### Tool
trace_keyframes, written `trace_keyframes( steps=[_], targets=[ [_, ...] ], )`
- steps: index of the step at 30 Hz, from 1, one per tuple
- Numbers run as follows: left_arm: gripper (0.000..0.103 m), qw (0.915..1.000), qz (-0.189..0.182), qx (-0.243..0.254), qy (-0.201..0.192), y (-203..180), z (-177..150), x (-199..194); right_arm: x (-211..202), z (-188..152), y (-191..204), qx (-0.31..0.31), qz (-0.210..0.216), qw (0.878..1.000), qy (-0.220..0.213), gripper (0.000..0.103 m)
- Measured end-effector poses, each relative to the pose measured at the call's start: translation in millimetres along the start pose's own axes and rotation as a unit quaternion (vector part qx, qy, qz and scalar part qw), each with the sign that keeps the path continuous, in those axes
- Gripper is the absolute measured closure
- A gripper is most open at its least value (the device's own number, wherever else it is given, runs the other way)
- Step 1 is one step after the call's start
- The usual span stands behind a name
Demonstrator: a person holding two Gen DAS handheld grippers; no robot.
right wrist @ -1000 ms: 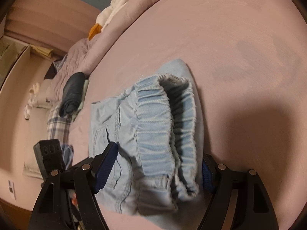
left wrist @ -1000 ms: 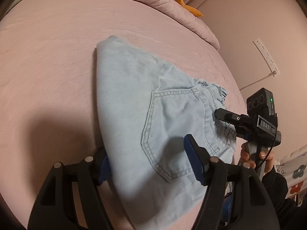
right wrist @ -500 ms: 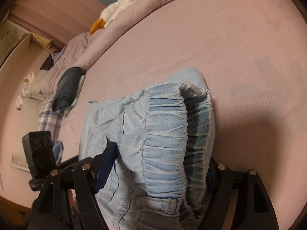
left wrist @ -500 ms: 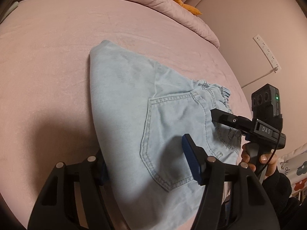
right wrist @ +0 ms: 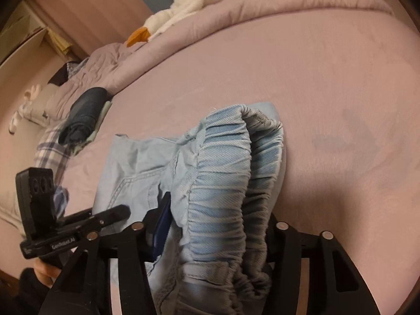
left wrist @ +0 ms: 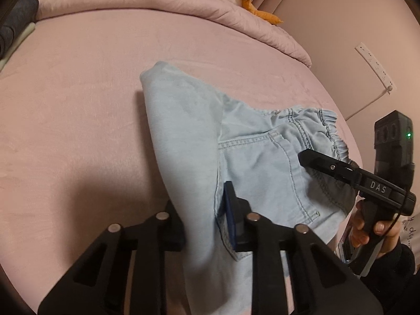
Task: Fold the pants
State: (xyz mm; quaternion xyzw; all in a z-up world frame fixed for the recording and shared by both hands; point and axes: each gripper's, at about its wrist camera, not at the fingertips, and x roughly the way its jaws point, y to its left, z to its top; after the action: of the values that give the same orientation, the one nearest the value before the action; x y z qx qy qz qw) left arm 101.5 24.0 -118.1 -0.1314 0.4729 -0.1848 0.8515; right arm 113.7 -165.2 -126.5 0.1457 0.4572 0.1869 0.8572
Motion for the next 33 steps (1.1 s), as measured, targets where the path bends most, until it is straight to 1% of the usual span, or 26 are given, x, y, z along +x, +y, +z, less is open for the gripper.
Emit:
trace_keyframes(
  steps=[2, 5, 12, 16, 25, 33],
  targets=[
    [0.087, 1.0, 0.002, 0.005, -0.006, -3, 0, -3, -5, 0, 6, -0.012, -0.007, 1.0, -0.009, 0.053],
    [0.087, 0.9998, 0.01, 0.016, -0.012, -8, -1, -9, -10, -1, 14, -0.029, -0.015, 0.999, -0.021, 0.056],
    [0.087, 0.999, 0.022, 0.022, -0.033, -13, 1, -27, -21, -5, 33, -0.049, 0.0, 0.998, -0.038, 0.058],
    [0.087, 0.9983, 0.029, 0.025, -0.045, -14, -4, -43, -26, -7, 47, -0.065, 0.009, 0.997, -0.047, 0.058],
    [0.087, 0.9968, 0.042, 0.002, -0.069, 3, -17, -73, -27, -10, 79, -0.094, 0.03, 0.994, -0.048, 0.058],
    [0.087, 0.9951, 0.048, -0.014, -0.085, 17, -31, -97, -24, -12, 103, -0.121, 0.039, 0.991, -0.045, 0.058]
  ],
)
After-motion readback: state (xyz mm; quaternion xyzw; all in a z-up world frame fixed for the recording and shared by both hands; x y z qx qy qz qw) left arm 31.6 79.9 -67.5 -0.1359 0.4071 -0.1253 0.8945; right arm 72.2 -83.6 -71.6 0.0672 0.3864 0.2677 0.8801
